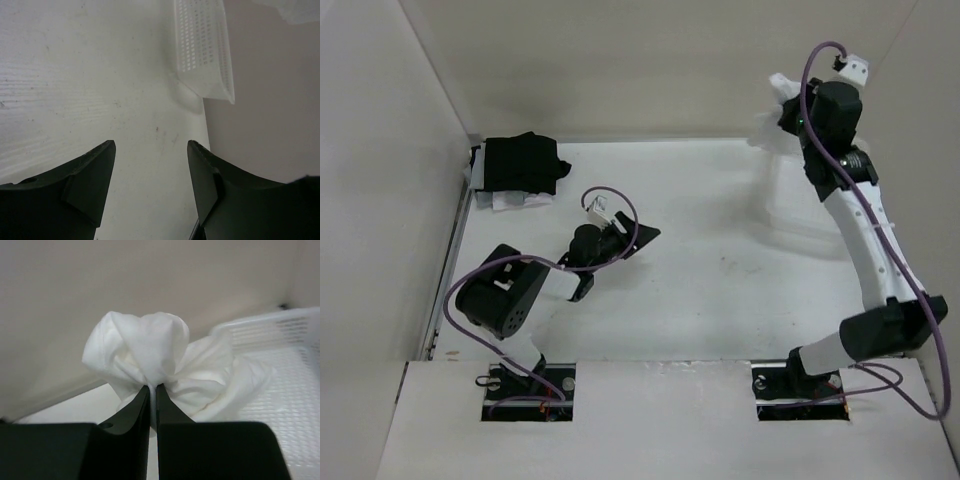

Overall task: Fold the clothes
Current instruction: Move the tank top to the center of the board, then flatten the tank top out

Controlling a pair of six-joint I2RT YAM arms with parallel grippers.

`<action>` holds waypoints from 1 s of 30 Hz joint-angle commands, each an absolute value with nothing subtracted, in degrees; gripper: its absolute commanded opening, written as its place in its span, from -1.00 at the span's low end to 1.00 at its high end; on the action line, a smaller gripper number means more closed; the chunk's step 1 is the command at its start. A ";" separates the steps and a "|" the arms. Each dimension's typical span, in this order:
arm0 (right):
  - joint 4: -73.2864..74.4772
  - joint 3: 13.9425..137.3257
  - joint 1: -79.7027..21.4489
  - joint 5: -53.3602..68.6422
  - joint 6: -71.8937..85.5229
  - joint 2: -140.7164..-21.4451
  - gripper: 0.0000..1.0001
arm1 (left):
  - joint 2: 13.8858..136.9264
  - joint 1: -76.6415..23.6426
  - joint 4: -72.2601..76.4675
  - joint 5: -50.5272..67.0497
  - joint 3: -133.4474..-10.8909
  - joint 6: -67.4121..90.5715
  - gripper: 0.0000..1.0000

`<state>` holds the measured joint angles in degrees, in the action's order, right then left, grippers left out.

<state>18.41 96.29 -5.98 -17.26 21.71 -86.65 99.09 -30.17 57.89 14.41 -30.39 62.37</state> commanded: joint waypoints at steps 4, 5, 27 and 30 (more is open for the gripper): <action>10.64 88.70 -27.98 -15.64 20.38 -70.76 -0.84 | 84.65 -27.91 55.02 5.63 -27.07 59.68 0.14; 9.68 85.55 -29.73 -15.64 21.35 -69.27 -0.83 | 82.38 -26.95 53.37 4.23 -26.29 59.42 0.14; 4.04 34.88 -50.91 -1.85 39.90 -63.89 -0.67 | 72.78 -29.75 22.51 -11.68 -22.33 43.95 0.06; 3.17 38.66 -59.34 -1.67 40.43 -70.28 -0.21 | 71.64 -30.01 21.01 -11.60 -21.62 43.77 -0.03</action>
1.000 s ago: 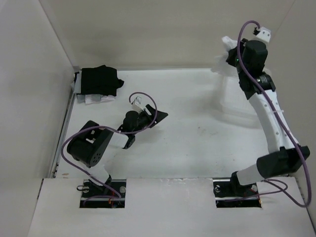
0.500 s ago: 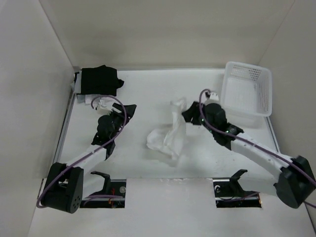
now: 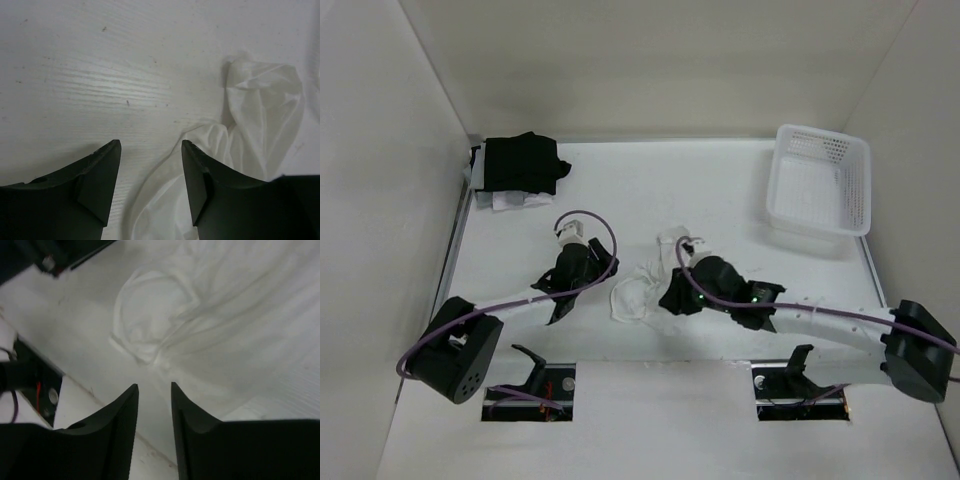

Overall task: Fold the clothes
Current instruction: Flatten the tank top out

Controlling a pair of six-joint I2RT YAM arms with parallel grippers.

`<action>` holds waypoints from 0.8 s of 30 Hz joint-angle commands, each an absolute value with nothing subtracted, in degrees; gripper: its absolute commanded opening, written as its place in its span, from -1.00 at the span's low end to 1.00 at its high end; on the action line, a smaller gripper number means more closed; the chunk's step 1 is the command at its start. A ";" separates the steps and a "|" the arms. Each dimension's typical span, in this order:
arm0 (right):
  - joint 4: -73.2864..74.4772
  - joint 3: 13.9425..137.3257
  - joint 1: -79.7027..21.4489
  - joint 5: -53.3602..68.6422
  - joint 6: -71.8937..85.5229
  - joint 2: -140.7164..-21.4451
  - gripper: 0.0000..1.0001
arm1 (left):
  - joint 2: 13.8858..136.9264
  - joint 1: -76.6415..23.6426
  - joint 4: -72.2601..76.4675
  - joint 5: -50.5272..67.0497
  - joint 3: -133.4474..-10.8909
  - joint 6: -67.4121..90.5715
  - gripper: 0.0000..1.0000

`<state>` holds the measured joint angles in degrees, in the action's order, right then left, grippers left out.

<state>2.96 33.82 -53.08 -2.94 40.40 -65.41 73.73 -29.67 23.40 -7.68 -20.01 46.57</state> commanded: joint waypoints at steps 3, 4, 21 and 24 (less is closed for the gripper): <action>0.01 41.13 -63.05 -1.32 41.22 -76.80 -0.16 | 70.23 -31.33 20.83 -11.43 -20.92 43.33 -0.08; -1.74 42.00 -64.19 -1.14 41.83 -79.60 -0.15 | 69.79 -31.85 20.92 -11.34 -20.57 43.24 -0.12; 1.58 49.21 -39.69 -13.97 30.33 -79.44 0.14 | 89.36 -34.41 29.78 -4.93 -38.47 36.91 0.05; 0.97 50.62 -37.23 -15.64 30.06 -81.99 0.14 | 94.37 -34.32 30.76 -1.69 -42.61 37.61 0.05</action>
<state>1.13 47.42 -39.38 -12.58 32.64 -79.46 90.17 -34.48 24.99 -6.61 -36.84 37.87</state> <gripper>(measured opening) 0.569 0.524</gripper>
